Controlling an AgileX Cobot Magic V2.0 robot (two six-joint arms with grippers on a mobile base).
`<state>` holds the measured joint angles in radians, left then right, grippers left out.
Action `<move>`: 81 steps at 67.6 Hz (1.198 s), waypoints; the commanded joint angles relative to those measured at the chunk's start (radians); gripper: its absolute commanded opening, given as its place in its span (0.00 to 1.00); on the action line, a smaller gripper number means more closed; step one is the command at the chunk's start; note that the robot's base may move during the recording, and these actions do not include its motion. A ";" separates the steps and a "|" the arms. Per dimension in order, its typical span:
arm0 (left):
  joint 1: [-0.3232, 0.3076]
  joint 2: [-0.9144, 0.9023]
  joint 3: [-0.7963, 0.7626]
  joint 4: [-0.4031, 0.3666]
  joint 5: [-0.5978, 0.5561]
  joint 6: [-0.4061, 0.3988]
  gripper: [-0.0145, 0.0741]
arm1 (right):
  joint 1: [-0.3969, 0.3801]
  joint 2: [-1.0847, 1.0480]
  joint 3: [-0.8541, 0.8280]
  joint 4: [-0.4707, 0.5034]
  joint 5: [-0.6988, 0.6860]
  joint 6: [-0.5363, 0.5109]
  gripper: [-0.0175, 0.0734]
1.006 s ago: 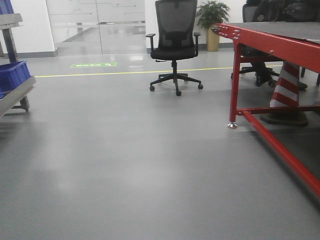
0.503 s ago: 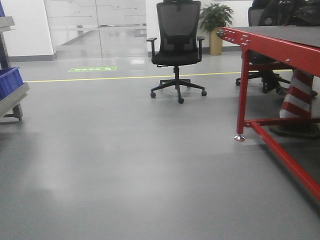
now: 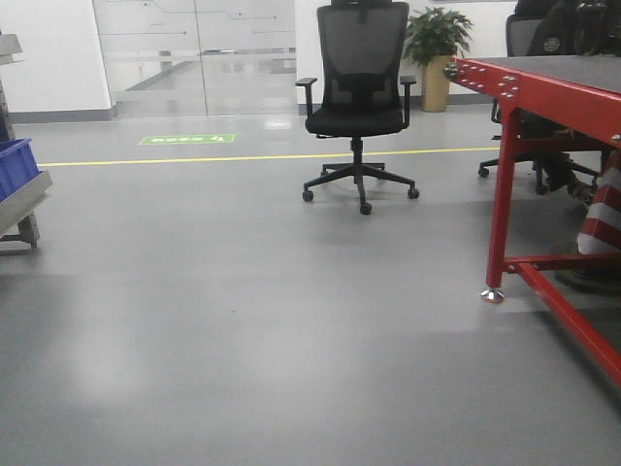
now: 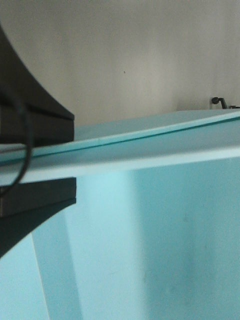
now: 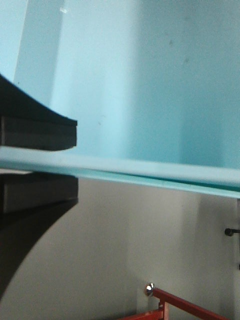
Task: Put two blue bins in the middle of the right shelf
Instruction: 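Drive past the red table carrying the light-blue bin in both grippers, then turn the base back toward the steel shelf with dark-blue bins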
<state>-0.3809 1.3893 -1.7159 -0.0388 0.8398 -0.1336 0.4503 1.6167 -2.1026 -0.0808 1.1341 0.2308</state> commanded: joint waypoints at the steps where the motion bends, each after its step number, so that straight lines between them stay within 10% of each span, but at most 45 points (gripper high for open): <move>1: -0.004 -0.016 -0.017 -0.019 -0.080 0.018 0.04 | 0.000 -0.022 -0.019 -0.011 -0.095 -0.011 0.02; 81: -0.004 -0.017 -0.017 -0.019 -0.081 0.018 0.04 | 0.000 -0.022 -0.019 -0.011 -0.103 -0.011 0.02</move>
<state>-0.3809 1.3911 -1.7159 -0.0388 0.8398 -0.1336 0.4503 1.6185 -2.1026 -0.0808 1.1306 0.2308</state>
